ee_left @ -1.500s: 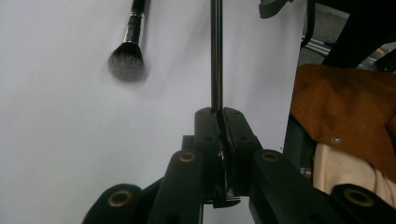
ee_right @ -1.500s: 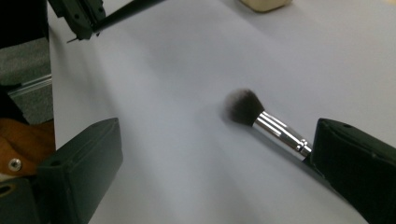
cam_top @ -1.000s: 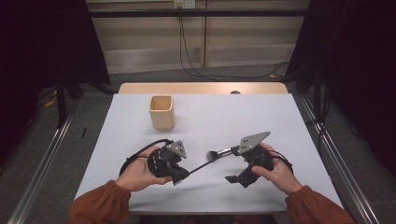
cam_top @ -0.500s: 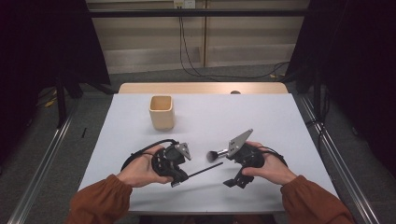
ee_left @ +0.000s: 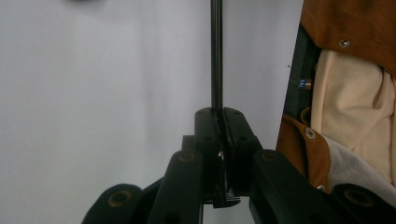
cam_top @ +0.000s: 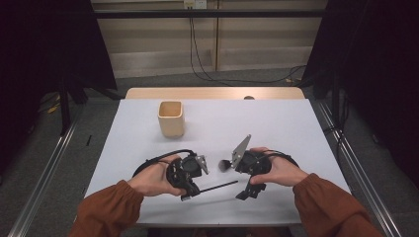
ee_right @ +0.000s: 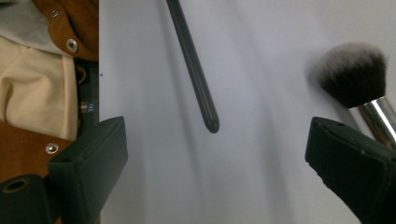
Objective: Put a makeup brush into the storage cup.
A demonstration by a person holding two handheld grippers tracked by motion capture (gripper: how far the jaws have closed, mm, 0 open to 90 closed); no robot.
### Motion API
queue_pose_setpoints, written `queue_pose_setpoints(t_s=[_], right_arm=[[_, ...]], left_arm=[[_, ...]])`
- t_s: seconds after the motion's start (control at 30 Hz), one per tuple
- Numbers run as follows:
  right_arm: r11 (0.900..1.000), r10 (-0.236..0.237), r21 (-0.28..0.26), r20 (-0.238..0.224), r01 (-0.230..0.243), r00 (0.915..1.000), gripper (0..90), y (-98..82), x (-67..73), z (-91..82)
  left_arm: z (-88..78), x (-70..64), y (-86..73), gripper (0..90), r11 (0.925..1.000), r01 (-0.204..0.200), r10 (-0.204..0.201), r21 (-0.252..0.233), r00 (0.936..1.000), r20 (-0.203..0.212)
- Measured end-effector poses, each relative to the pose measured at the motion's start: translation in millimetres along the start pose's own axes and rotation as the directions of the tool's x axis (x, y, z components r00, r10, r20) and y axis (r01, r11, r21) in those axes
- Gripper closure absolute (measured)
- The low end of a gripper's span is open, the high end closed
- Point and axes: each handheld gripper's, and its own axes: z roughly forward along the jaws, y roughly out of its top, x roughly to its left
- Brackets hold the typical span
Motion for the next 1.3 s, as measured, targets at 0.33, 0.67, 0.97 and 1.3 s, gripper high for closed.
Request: queue_pose_setpoints(t_s=[0.33,0.67,0.97,1.3], right_arm=[[0.999,-0.040,0.027,-0.009,0.040,0.9992,12.2,9.8,1.0,0.8],[0.995,-0.086,0.045,-0.025,0.087,0.9960,46.2,15.1,2.3,8.2],[0.993,-0.103,0.049,-0.016,0.104,0.9945,71.5,18.4,1.5,8.4],[0.991,-0.117,0.061,-0.030,0.119,0.9927,81.5,20.0,3.3,14.0]], left_arm=[[6.9,0.9,4.5,85.7,1.0000,0.002,-0.002,0.000,0.9999,0.011],[8.4,4.1,9.4,85.7,0.9993,-0.032,0.031,0.019,0.9991,0.027],[8.6,4.9,9.7,85.6,0.9995,-0.032,0.032,0.009,0.9990,0.033],[13.1,3.9,9.0,85.6,0.9993,-0.035,0.035,-0.010,0.9993,0.016]])
